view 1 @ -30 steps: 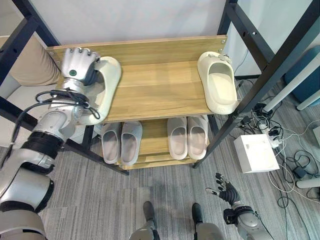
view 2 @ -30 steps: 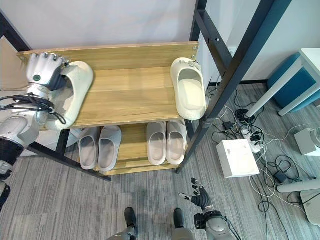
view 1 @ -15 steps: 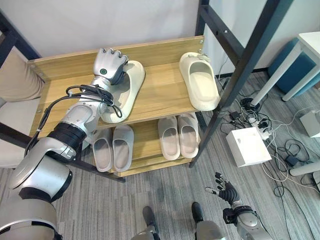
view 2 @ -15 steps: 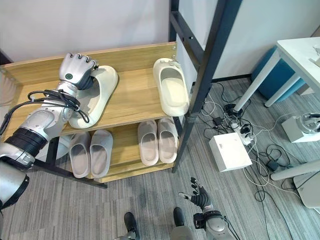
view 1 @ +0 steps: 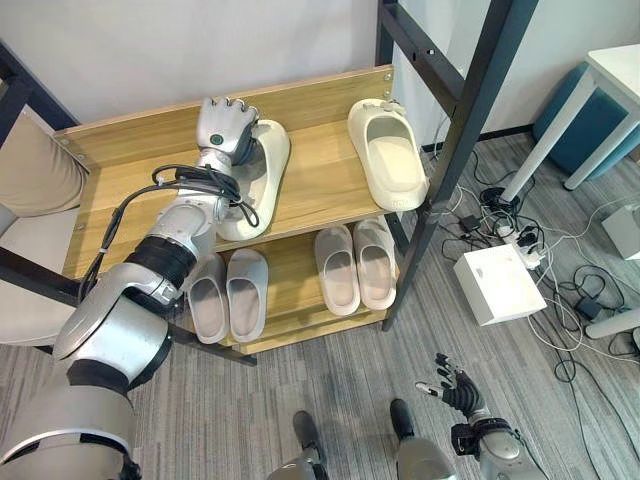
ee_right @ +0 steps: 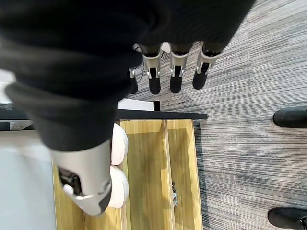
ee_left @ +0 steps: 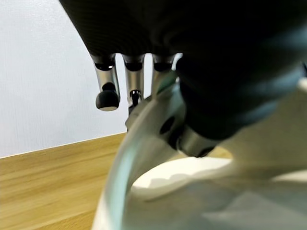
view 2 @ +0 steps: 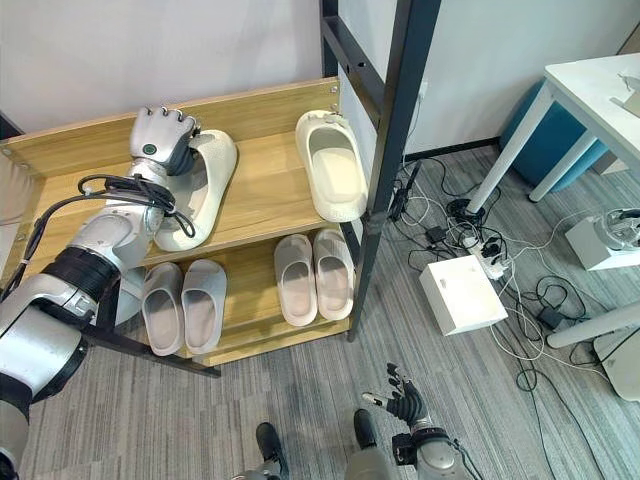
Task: Arrange the slippers neatly on the shoe rack.
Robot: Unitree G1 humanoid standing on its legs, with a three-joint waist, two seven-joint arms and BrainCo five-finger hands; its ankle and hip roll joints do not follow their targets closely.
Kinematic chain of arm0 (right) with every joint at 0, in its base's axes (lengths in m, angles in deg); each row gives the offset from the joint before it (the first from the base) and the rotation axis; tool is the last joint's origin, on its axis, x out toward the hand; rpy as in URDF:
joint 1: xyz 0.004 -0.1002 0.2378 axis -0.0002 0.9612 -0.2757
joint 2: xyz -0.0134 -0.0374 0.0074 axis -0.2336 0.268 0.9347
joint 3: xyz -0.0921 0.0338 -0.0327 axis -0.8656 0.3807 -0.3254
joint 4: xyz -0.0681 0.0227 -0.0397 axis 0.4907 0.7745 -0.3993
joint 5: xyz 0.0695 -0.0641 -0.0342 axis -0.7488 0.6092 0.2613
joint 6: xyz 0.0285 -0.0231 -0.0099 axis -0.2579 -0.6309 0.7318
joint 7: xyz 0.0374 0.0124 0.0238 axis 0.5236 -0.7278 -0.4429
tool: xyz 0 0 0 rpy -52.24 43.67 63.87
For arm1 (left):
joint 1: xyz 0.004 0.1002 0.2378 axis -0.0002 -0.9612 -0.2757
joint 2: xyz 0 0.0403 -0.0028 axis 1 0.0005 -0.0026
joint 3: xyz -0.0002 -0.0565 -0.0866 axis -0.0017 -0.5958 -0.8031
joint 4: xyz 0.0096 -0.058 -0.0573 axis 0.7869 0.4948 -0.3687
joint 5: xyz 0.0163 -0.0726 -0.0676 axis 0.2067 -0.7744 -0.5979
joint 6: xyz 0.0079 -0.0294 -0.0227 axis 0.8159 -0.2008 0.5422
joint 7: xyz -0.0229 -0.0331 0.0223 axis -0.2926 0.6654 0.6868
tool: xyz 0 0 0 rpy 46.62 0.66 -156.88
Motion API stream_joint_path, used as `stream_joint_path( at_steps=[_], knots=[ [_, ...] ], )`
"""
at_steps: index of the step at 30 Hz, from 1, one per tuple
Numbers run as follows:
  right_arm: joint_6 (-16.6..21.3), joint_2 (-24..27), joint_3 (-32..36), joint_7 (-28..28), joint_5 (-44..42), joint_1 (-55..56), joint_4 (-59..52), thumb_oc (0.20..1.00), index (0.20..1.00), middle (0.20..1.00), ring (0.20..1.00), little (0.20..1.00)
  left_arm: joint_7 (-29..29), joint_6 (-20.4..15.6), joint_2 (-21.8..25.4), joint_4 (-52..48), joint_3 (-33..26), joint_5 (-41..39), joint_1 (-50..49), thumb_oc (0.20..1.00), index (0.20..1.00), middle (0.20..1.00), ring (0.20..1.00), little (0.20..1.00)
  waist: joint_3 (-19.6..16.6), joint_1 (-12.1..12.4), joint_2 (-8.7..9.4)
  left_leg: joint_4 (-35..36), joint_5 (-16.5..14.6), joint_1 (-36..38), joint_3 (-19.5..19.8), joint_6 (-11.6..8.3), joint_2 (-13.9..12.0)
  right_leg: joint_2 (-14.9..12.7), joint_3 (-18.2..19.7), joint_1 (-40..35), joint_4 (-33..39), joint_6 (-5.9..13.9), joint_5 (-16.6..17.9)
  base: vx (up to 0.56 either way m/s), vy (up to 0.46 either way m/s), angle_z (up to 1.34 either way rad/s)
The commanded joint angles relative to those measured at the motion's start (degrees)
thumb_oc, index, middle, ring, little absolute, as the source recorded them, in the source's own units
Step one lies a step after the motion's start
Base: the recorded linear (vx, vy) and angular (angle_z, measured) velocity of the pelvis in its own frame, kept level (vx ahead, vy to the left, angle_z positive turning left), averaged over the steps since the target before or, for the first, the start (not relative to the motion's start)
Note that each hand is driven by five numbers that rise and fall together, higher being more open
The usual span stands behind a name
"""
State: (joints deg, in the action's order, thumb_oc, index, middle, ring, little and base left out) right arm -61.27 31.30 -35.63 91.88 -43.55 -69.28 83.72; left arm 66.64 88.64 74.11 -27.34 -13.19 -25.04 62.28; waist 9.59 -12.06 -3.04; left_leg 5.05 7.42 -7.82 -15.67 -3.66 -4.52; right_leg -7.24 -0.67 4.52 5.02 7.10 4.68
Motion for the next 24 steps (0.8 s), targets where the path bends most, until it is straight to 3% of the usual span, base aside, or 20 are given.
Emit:
stream_joint_path(
  at_steps=[1, 16, 24],
  knots=[
    [1.8, 0.5, 0.3, 0.2, -1.3, -1.3, -3.1, 1.0, 1.0, 1.0, 1.0, 1.0, 0.2, -0.9, -2.8, 2.2, 1.2, 0.4, 11.0, 0.2, 0.2, 0.2, 0.2, 0.2, -0.3, -1.3, 0.64, -0.1, -7.5, 7.2, 1.9, -2.19, -3.0, -1.5, -3.2, 0.4, -0.3, 3.01, -2.3, 0.03, -0.039, 0.05],
    [1.3, 0.4, 0.2, 0.2, -1.1, -0.6, -2.7, 1.0, 1.0, 1.0, 1.0, 1.0, -0.5, -0.2, -6.7, 2.4, 0.4, 1.5, 9.2, 0.2, 0.2, 0.2, 0.2, 0.2, -1.4, -1.1, 0.5, -0.1, -7.5, 8.0, 2.2, -2.27, -3.3, -1.1, -3.8, -0.9, 0.0, 2.78, -2.7, 0.0, -0.005, 0.02],
    [1.1, 0.4, -0.3, 0.7, -1.1, -0.2, -2.9, 1.0, 1.0, 1.0, 1.0, 1.0, 3.9, 0.7, -12.3, 8.7, -3.7, -8.8, 11.2, 0.2, 0.2, 0.2, 0.2, 0.2, -2.0, -1.6, 0.68, -0.1, -7.3, 7.8, 2.5, -2.21, -3.2, -1.1, -3.8, -0.8, 0.0, 2.66, -2.6, 0.0, 0.0, 0.0]
  ],
)
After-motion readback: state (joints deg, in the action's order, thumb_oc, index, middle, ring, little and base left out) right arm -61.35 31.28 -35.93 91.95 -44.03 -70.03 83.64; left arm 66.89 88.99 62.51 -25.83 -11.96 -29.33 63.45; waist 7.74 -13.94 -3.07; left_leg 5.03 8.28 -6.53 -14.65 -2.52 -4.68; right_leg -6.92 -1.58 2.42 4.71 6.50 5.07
